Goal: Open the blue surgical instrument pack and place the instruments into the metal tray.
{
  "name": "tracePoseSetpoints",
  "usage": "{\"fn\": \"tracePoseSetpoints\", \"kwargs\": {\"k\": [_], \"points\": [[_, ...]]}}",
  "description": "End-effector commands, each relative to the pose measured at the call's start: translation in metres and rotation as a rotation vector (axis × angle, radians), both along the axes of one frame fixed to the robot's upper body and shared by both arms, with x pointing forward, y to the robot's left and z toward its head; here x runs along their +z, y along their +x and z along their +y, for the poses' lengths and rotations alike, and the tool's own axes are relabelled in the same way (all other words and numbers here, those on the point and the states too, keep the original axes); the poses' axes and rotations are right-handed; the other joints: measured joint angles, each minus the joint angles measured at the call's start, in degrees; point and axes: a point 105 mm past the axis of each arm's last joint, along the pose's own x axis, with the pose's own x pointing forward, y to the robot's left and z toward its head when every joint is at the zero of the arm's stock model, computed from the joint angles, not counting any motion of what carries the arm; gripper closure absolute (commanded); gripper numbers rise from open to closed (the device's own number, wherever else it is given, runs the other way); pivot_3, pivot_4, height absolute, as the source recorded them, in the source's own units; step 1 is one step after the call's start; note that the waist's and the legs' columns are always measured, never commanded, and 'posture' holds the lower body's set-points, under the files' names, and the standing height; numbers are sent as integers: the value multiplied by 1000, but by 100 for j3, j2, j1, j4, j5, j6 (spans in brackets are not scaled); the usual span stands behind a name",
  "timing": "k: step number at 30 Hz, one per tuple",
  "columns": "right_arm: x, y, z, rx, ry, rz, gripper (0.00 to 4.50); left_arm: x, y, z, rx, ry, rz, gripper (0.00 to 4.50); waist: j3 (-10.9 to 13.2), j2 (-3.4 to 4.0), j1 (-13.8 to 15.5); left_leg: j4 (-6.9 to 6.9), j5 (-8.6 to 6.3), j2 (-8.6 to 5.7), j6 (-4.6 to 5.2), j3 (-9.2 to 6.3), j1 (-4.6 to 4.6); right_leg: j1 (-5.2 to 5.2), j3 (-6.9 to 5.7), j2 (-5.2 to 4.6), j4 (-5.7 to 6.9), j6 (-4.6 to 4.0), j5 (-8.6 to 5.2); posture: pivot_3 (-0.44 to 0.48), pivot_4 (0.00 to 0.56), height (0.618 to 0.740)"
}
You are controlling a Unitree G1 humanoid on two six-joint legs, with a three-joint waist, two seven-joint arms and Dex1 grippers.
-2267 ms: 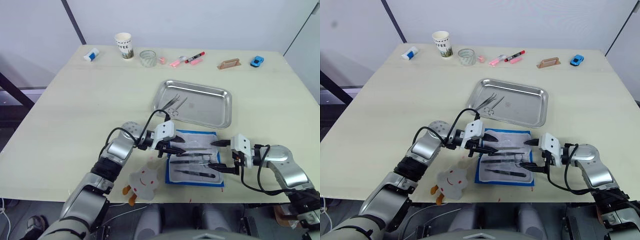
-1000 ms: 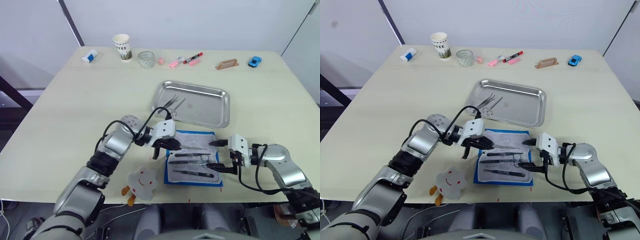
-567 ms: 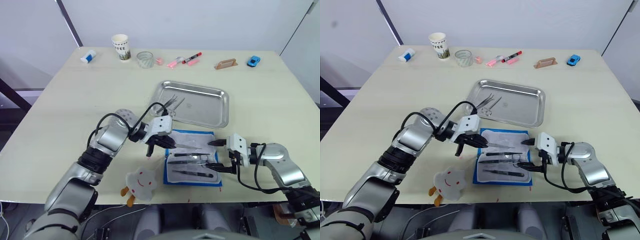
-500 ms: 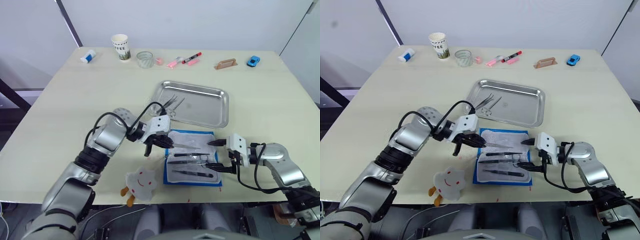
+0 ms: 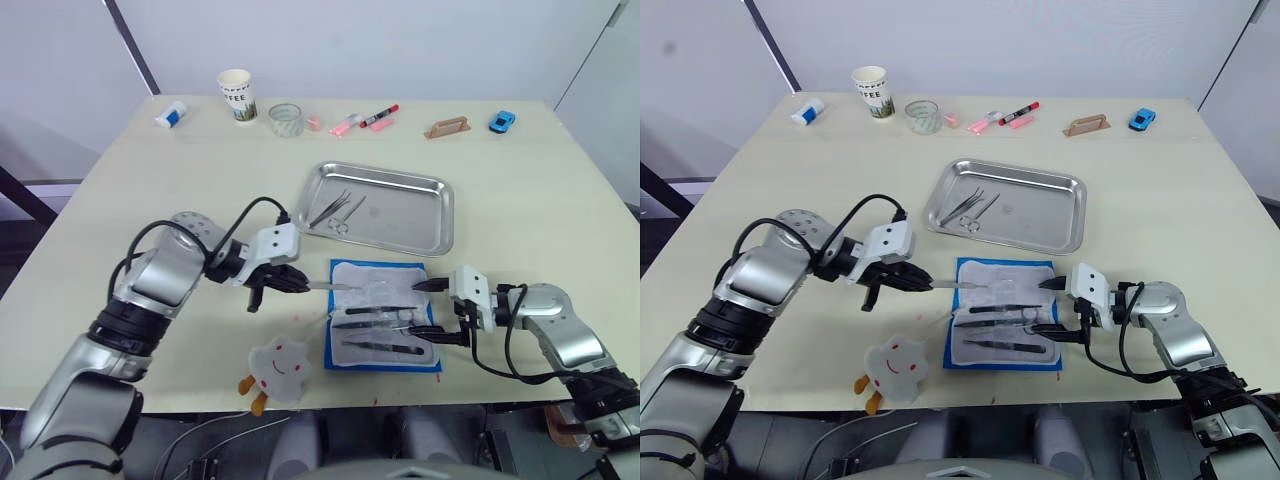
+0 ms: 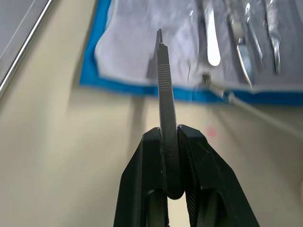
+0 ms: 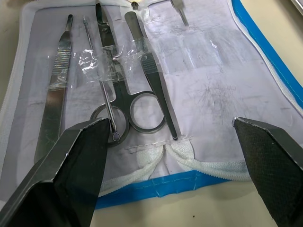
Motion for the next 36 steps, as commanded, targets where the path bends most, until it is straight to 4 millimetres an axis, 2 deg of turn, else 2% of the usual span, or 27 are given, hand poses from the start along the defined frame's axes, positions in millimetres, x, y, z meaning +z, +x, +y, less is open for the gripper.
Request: {"fn": "tracePoseSetpoints", "kwargs": {"k": [1,5,10,17,19,23,28,36], "points": [[-52,-19,-10,-15,-155,169,0,15,-1,6,6,-17,-51,4453,0,-1,-1,0,0,0,0,0,0,0,0,0,1,0,0,0,150,740],[-52,-19,-10,-7,-156,171,0,30,-1,6,48,-115,-74,4453,0,-4,4,0,0,2,0,0,0,0,-1,-1,1,0,0,0,150,740],[-51,-18,-12,-4,-156,171,0,54,10,-5,171,-280,-104,4453,-1,-4,10,0,0,2,0,0,1,1,-1,-3,1,0,0,0,150,740],[-47,-17,-14,-3,-156,167,0,72,43,-37,465,-470,-148,4453,-3,-12,24,1,0,-3,0,-4,0,3,-2,-6,2,3,1,0,150,740],[-47,-17,-15,-3,-157,166,0,72,53,-45,548,-482,-162,4453,-4,-12,32,2,0,-3,0,-5,-1,3,-3,-6,3,3,1,0,150,740],[-45,-17,-17,-1,-163,166,0,69,78,-76,764,-496,-181,4453,-3,-13,65,3,0,-7,-1,-8,-3,4,-5,-13,2,4,2,0,150,740],[-45,-17,-17,4,-169,166,0,55,95,-93,922,-450,-184,4453,-2,-11,106,6,0,-15,-1,-4,6,14,1,-15,2,7,4,0,150,740],[-45,-17,-18,9,-175,168,0,38,106,-120,980,-390,-184,4453,-1,-10,118,3,1,-14,-2,-5,6,14,-1,-18,2,6,4,0,150,740]]}}
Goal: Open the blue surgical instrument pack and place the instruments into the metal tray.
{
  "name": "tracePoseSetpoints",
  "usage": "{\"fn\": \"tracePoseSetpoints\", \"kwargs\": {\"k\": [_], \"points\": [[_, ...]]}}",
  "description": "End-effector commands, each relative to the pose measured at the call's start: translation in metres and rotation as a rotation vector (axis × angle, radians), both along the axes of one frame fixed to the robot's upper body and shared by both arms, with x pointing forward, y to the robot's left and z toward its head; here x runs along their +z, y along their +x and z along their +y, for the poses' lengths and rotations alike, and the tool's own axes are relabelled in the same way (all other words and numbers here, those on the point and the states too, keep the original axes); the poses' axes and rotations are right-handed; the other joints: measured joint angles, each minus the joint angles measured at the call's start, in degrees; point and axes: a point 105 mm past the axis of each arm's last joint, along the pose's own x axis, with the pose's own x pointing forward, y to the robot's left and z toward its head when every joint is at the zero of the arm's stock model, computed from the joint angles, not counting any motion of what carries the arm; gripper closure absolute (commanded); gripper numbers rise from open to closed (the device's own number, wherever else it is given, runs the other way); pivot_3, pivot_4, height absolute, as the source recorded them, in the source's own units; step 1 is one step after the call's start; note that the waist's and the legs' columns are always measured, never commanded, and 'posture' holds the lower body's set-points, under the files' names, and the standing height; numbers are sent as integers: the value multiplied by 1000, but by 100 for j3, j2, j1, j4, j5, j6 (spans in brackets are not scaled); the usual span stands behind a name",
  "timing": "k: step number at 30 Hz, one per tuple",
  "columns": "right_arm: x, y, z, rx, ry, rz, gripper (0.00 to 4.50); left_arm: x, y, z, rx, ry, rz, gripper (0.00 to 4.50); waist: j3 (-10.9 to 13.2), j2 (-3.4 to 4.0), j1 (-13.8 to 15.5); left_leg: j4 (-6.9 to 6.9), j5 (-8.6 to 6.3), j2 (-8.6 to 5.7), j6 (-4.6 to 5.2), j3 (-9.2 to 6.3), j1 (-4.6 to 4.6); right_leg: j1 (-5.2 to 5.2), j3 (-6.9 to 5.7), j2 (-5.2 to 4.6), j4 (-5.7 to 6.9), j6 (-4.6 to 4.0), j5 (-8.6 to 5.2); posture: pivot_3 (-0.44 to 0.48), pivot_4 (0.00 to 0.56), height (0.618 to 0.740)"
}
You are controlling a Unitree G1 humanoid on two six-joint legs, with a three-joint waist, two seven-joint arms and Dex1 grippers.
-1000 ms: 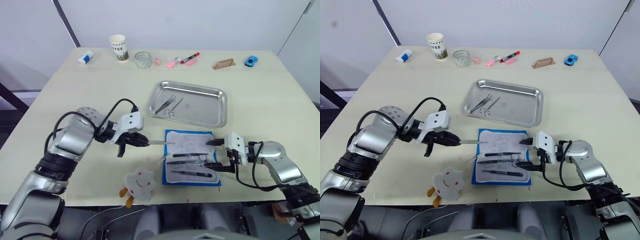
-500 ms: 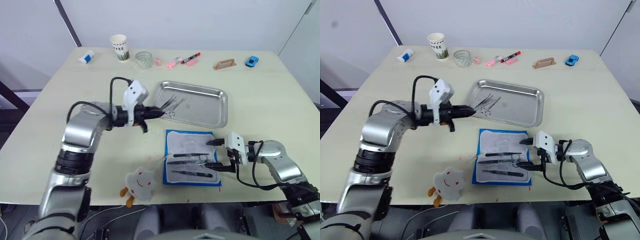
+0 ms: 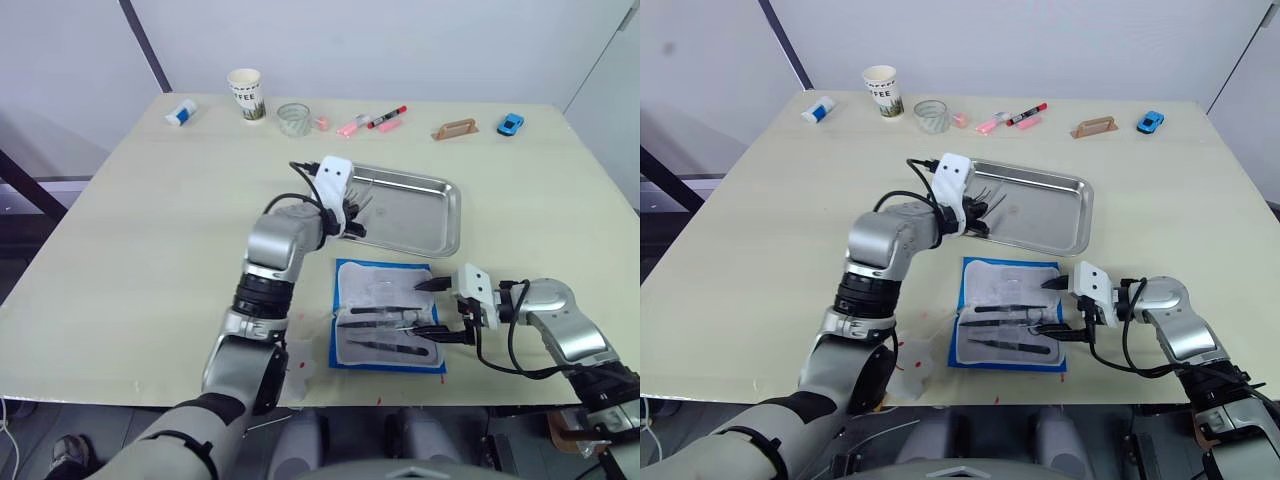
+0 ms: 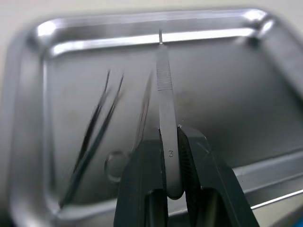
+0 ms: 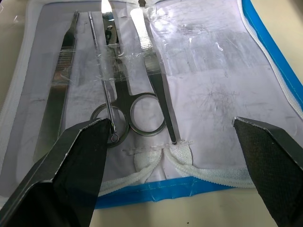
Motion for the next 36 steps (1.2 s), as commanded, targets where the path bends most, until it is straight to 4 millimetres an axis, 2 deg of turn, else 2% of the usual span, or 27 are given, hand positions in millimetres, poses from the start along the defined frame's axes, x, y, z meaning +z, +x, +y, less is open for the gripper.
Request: {"fn": "tracePoseSetpoints", "kwargs": {"k": [1,12,36], "points": [[-46,-18,-12,-20,-149,158,0,15,7,-16,10,14,-66,4453,0,0,2,0,0,0,0,-1,0,0,-1,0,0,0,0,0,150,740],[-45,-18,-11,-14,-150,159,0,-3,8,-27,23,46,-36,4453,1,2,-1,-1,0,-1,-2,1,0,0,0,-2,-1,0,0,0,150,740],[-44,-18,-13,-20,-151,158,0,-15,13,-36,10,61,-37,4453,2,2,3,-1,0,-1,-2,0,-2,0,-2,-5,-3,0,0,0,150,740]]}}
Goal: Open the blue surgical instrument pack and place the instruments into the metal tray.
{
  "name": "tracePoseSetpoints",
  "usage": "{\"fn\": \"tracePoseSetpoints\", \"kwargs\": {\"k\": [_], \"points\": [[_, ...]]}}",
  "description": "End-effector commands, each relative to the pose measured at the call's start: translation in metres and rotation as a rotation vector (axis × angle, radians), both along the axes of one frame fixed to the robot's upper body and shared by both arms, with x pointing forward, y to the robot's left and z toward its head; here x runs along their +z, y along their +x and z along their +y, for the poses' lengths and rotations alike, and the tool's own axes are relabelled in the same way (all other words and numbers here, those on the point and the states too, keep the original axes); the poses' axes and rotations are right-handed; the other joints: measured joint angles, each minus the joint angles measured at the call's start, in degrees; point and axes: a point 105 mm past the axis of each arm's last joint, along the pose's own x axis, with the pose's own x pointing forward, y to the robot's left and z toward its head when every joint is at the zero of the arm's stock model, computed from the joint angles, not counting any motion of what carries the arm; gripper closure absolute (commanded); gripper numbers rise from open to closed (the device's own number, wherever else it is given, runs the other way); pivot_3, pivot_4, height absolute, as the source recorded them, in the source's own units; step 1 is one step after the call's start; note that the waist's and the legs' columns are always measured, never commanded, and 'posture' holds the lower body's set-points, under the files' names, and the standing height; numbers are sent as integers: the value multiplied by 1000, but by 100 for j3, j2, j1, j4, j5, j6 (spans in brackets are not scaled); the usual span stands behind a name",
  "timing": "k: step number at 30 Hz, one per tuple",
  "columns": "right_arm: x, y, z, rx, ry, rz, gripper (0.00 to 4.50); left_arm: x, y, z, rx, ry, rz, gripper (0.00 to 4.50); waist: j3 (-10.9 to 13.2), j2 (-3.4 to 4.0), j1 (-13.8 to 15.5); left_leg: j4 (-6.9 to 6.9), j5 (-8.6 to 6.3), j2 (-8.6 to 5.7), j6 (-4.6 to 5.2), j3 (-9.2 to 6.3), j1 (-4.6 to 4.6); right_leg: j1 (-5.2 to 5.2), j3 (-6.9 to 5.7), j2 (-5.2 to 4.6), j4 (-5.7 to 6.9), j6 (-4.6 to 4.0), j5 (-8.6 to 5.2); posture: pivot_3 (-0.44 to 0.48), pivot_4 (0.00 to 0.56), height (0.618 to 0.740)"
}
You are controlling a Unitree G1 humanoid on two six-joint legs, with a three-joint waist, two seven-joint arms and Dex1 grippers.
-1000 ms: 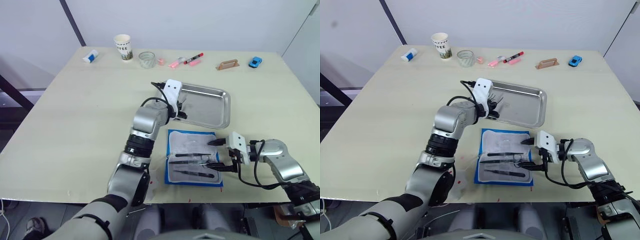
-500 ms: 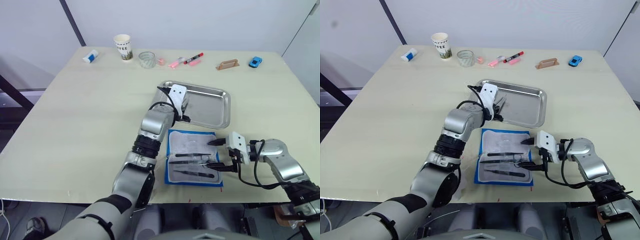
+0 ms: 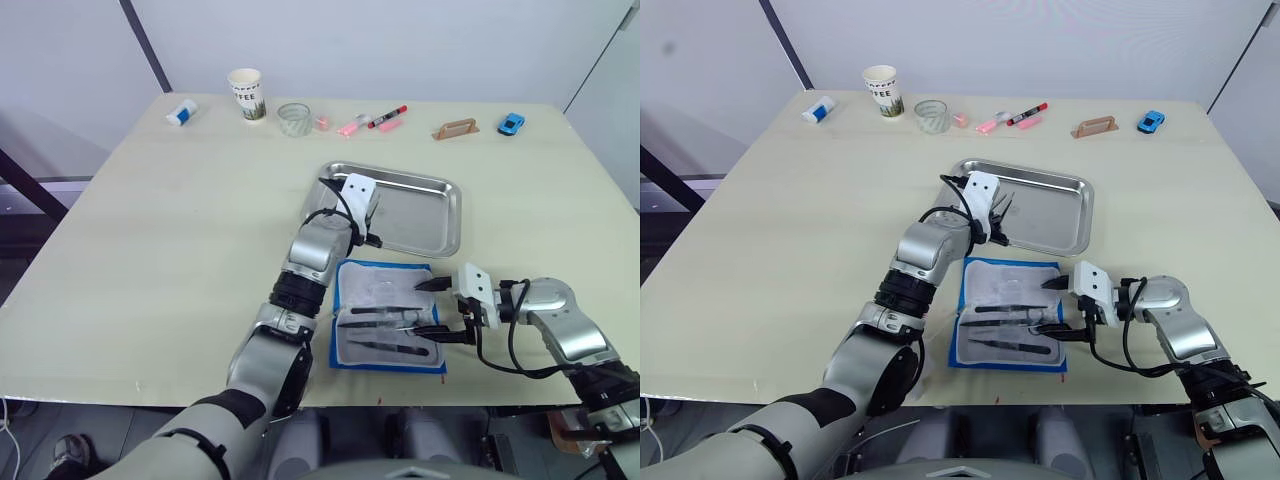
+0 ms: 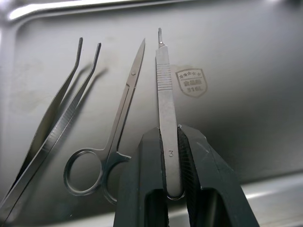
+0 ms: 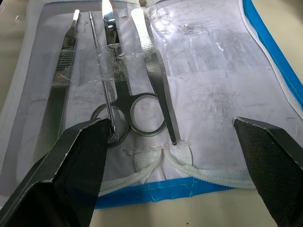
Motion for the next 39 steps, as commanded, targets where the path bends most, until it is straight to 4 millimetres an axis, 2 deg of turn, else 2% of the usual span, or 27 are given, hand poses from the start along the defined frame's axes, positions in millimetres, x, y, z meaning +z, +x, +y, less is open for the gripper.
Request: {"fn": "tracePoseSetpoints", "kwargs": {"k": [1,16,21,26,29,32,35,37,39], "points": [[-45,-18,-13,-24,-148,157,0,14,3,-8,-25,-4,-45,4453,0,0,0,0,0,0,0,0,0,0,0,0,0,0,0,0,150,740],[-45,-18,-11,-21,-144,157,0,16,0,-7,-18,-20,-37,4453,0,0,1,0,0,0,0,0,-1,0,0,0,-1,0,0,0,150,740],[-45,-17,-10,-20,-142,156,0,17,0,-7,-16,-23,-38,2157,0,0,1,0,0,0,0,0,-1,0,-1,0,-1,0,0,0,150,740],[-45,-17,-11,-21,-142,155,0,21,0,-8,-26,-19,-54,2157,1,0,0,-1,0,0,0,0,-1,0,0,0,-1,0,0,0,150,740],[-44,-17,-11,-23,-142,155,0,34,-5,-14,-68,-83,-85,2157,2,0,-2,-1,0,0,0,-1,-1,0,0,0,-2,0,0,0,150,740],[-44,-17,-12,-25,-141,154,0,58,-19,-28,-206,-202,-150,2157,3,1,-2,-2,0,5,-1,0,-1,-1,1,-3,-2,0,0,0,150,740],[-43,-17,-11,-26,-130,150,0,79,-36,-27,-355,-294,-254,2157,4,7,-10,-9,4,9,-9,3,2,0,7,-9,-3,-1,0,0,150,740],[-42,-16,-10,-25,-118,147,0,90,-46,-19,-455,-302,-386,2157,3,9,-8,-13,18,10,-33,1,3,0,17,-15,-3,-2,0,0,150,740],[-42,-17,-9,-23,-111,145,0,89,-60,-9,-580,-309,-410,2157,2,12,-14,-16,18,11,-33,4,7,0,27,-22,-4,-4,0,0,150,740]]}}
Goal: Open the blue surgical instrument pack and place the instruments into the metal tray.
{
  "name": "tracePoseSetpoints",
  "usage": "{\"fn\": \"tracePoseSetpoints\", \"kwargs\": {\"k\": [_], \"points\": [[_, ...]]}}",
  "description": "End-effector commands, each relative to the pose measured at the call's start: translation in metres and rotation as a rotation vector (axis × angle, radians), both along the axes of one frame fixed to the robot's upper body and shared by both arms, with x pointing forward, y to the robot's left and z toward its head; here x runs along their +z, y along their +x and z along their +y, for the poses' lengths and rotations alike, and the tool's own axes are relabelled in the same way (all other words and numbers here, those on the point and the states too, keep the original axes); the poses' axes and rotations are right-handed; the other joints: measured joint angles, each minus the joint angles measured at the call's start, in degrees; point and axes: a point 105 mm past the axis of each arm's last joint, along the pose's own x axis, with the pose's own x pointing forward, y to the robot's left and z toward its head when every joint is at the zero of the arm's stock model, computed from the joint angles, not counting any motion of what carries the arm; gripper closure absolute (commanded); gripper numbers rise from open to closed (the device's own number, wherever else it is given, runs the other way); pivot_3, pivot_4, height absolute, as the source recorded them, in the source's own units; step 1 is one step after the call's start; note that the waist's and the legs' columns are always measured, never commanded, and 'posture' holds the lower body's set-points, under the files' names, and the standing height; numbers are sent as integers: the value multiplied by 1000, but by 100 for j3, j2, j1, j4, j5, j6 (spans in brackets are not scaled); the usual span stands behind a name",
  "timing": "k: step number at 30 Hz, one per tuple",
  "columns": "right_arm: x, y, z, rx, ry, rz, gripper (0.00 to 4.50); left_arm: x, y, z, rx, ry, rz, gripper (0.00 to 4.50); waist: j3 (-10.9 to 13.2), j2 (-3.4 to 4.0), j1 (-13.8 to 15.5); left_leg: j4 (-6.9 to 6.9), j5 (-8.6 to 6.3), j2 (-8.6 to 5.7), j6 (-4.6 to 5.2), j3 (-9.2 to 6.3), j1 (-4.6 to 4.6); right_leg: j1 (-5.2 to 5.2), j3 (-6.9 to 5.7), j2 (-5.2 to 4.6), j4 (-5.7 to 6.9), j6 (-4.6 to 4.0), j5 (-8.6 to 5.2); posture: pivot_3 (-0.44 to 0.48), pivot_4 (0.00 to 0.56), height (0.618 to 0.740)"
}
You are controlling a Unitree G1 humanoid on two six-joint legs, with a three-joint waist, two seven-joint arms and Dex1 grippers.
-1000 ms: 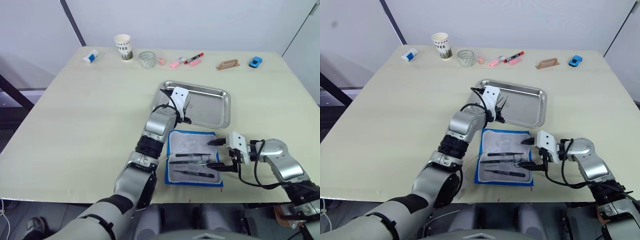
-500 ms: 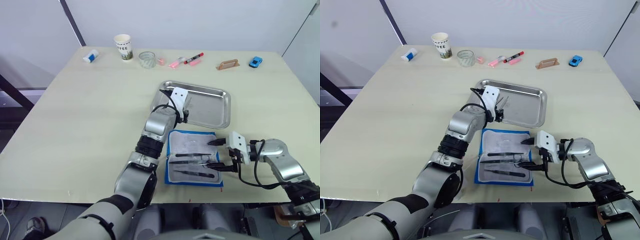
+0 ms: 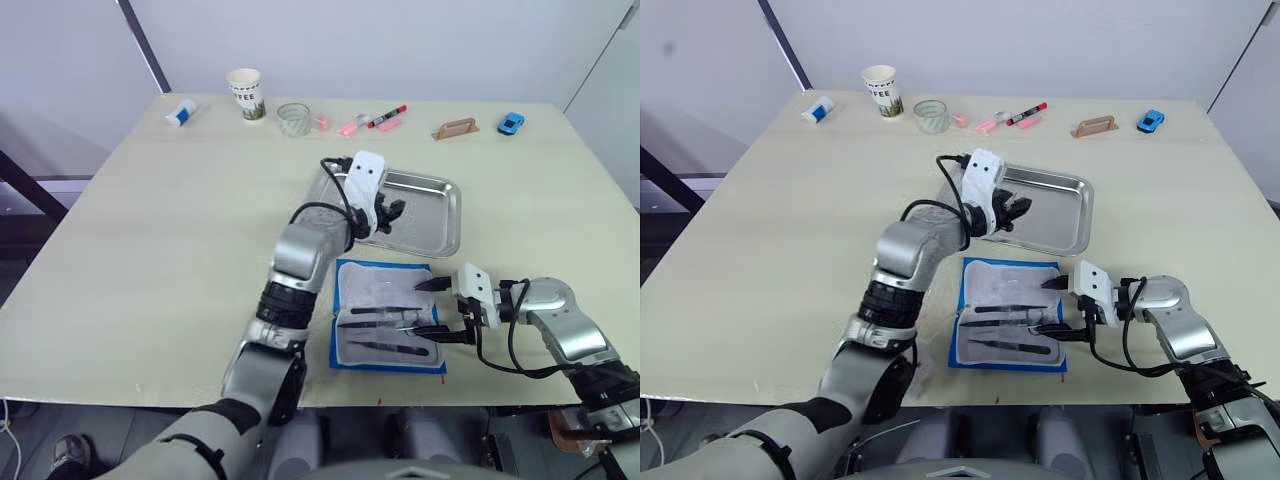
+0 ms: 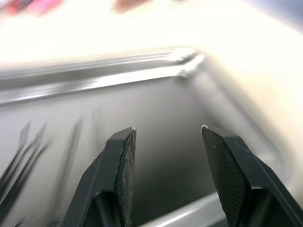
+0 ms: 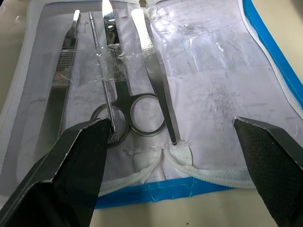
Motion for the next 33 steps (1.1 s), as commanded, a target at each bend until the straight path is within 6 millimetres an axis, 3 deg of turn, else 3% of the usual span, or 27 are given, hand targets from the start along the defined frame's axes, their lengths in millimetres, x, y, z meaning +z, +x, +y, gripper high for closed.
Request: {"fn": "tracePoseSetpoints", "kwargs": {"k": [1,9,11,15,25,33], "points": [[-42,-17,-9,-23,-110,145,0,21,-30,9,-243,-59,-145,2157,0,1,-5,-2,1,0,-1,1,1,0,3,-3,-1,-1,0,0,150,740],[-43,-19,-10,-24,-93,143,0,-3,-70,65,-508,7,-101,2157,1,0,-3,-13,-11,-1,20,-1,4,1,-15,-38,-6,-6,-3,0,150,740],[-44,-20,-11,-25,-90,143,0,-9,-79,81,-548,24,-80,1618,1,1,2,-28,-10,-1,21,1,10,0,-15,-37,-10,-10,-5,0,150,740],[-44,-21,-13,-26,-87,144,0,-15,-90,103,-569,33,-35,19,2,-4,20,-30,-10,0,22,-5,6,-1,-27,-40,-12,-24,-13,0,150,740],[-41,-22,-17,-31,-78,144,0,-32,-112,159,-554,132,59,19,6,-2,20,-34,-11,0,23,-4,8,-1,-40,-42,-14,-30,-17,0,150,740],[-37,-20,-19,-33,-75,136,0,-37,-120,161,-599,191,63,19,10,2,45,-43,-11,-3,24,-1,6,-8,-52,-51,-20,-31,-18,0,150,740]]}}
